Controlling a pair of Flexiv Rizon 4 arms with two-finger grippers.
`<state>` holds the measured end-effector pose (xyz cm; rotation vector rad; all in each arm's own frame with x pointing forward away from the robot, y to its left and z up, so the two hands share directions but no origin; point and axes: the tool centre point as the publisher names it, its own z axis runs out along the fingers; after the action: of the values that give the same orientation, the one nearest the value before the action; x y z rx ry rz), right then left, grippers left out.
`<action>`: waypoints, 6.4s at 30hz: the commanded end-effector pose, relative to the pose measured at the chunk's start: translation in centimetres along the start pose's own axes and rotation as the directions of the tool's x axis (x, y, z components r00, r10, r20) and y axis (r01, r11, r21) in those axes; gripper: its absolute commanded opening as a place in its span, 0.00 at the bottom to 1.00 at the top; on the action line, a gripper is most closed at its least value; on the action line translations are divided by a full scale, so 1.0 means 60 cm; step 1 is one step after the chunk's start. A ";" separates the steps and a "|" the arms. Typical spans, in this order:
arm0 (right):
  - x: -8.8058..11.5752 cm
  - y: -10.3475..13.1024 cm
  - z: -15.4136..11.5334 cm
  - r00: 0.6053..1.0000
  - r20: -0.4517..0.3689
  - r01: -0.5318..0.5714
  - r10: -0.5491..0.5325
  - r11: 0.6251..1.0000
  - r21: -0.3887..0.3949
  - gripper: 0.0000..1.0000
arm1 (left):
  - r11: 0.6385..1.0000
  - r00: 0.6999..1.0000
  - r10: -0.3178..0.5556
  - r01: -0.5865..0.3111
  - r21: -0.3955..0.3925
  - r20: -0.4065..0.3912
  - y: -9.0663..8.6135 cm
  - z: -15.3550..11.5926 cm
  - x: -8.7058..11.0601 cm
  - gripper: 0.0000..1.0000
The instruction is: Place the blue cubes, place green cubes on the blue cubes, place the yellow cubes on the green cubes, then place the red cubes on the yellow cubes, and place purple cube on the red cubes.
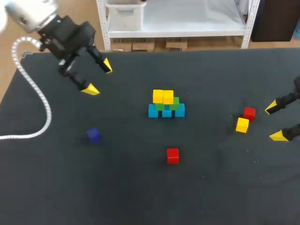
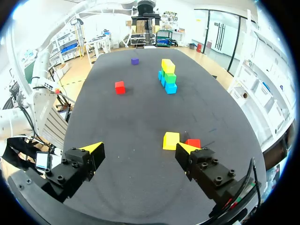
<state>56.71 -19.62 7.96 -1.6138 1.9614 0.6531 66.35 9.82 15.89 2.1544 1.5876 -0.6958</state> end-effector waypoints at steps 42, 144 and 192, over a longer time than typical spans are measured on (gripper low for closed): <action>-0.044 -0.106 0.049 0.702 -0.126 0.615 -0.701 0.686 -0.388 1.00 | 1.000 0.999 0.003 -0.004 -0.017 -0.032 -0.006 -0.032 0.022 1.00; -0.171 -0.120 0.205 0.949 -0.276 0.186 -0.151 0.977 0.103 0.00 | 1.000 0.999 0.003 -0.004 -0.017 -0.032 -0.006 -0.032 0.022 1.00; -0.278 -0.181 0.264 0.923 -0.359 0.165 -0.137 0.985 0.048 0.00 | 1.000 0.999 0.003 -0.004 -0.017 -0.032 -0.006 -0.032 0.022 1.00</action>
<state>71.27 0.84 6.74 -1.9146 2.0471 0.2301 66.52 11.94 16.69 2.1631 1.6046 -0.6460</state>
